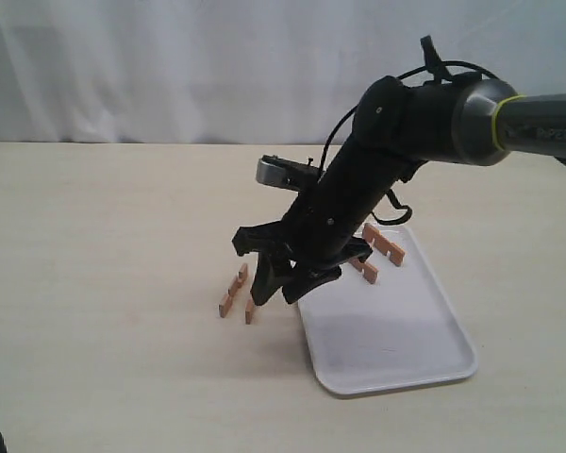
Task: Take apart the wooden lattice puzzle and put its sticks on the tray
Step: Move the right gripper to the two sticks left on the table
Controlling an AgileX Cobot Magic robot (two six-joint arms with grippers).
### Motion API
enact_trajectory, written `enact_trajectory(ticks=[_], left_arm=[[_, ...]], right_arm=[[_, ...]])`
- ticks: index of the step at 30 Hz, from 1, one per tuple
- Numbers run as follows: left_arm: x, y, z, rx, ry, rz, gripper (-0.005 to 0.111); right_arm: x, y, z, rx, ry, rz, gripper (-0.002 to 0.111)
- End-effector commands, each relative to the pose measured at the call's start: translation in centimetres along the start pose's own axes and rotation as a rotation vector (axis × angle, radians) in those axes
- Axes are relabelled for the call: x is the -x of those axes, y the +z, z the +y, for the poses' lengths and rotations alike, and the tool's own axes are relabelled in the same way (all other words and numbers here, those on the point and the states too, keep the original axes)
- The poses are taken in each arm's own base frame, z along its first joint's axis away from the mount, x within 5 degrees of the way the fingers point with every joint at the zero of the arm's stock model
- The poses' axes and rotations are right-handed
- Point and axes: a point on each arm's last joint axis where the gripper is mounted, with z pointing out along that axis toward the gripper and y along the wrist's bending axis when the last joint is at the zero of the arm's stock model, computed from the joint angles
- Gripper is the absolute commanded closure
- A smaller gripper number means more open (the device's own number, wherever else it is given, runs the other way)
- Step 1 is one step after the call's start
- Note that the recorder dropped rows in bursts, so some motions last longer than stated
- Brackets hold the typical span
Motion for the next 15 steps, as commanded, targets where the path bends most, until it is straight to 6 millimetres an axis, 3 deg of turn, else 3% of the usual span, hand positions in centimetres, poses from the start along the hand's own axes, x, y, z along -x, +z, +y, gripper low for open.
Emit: enact_trajectory(ticks=[1, 4, 8, 15], left_arm=[[0.0, 0.0, 0.0, -0.004, -0.006, -0.002, 0.107], [0.0, 0.0, 0.0, -0.004, -0.006, -0.002, 0.107], [0.0, 0.0, 0.0, -0.004, -0.006, -0.002, 0.107], [0.0, 0.0, 0.0, -0.004, -0.006, -0.002, 0.107]], right_arm=[[-0.3, 1.2, 1.8, -0.132, -0.105, -0.010, 0.065], [0.1, 2.0, 2.9, -0.320, -0.052, -0.137, 0.065], [1.0, 2.5, 4.0, -0.416, -0.048, -0.312, 0.065], [2.7, 6.1, 3.0, -0.422, -0.010, -0.300, 0.065]])
